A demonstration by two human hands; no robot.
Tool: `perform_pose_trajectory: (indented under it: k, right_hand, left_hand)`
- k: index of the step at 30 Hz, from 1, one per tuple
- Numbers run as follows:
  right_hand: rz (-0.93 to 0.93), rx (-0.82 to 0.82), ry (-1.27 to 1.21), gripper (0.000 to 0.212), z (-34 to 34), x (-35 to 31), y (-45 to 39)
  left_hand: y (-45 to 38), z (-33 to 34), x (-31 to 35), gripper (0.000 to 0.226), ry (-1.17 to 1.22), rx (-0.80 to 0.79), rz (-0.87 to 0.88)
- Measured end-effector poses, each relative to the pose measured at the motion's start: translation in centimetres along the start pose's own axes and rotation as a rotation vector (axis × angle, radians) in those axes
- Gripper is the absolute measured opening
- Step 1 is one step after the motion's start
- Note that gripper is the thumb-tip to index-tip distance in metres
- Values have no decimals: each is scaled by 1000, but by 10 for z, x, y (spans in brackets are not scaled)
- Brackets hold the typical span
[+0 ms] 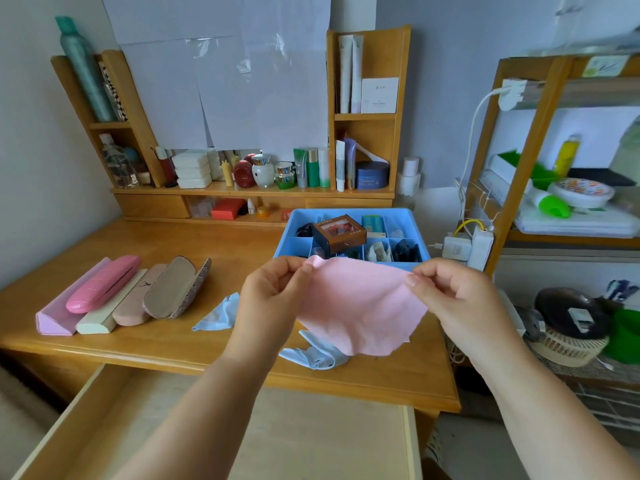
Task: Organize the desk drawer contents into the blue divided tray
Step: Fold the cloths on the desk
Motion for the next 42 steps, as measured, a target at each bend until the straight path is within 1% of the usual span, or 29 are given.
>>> perform_pose_trajectory:
  k: [3,9,12,15,18,20,23,25,27,28,30,31,33,35,39,42]
  right_hand:
    - [-8,38,-72,11,-12,0,-3]
    - [184,-49,109,10,-4,44,-19]
    - [226,-45,148,11,3,65,-28]
    - [224,-31,184,11,9,80,-37]
    - [218,-37,188,12,11,93,-39]
    - [213,-52,199,13,10,99,-36]
    - [210,-111,232,16,10,109,-29]
    - [221,-167,227,21,11,116,-24]
    - [231,-204,230,25,12,125,-18]
    - [225,-222,262,25,13,128,-14]
    - [204,-274,351,26,18,136,-5]
    - [188,-302,392,27,21,139,0]
    - [151,-331,444,21,27,145,7]
    - [121,-315,453,17,29,148,10]
    - [105,-284,439,16,27,150,12]
    - [118,-313,451,16,29,154,15]
  left_hand:
    - [-2,9,-10,21,66,-4,-26]
    - [0,40,-66,22,27,-110,-266]
    - [-3,46,-87,19,-55,-90,-276]
    - [-9,50,-101,19,-87,-76,-291]
    - [-9,60,-113,13,21,-92,-365]
    - [-5,63,-115,11,69,-106,-371]
    - [8,64,-111,12,20,-186,-283]
    - [22,67,-106,16,-33,-257,-184]
    - [37,73,-103,31,-145,-325,-63]
    - [43,76,-102,34,-225,-357,8]
    - [49,80,-102,32,-368,-406,140]
    - [50,81,-104,29,-417,-424,179]
    - [51,81,-108,25,-469,-451,211]
    - [50,82,-109,24,-488,-465,224]
    - [48,82,-112,22,-508,-504,238]
    - [50,83,-114,22,-535,-559,270]
Point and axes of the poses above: each hand's wrist, its own y-axis away from the middle knuckle, its own z-axis out of the palm, x = y × z, the point moved 7 cm from there along -y, towards the middle knuckle, and after that the axes turned 8 degrees about z, right-handed, at the moved point
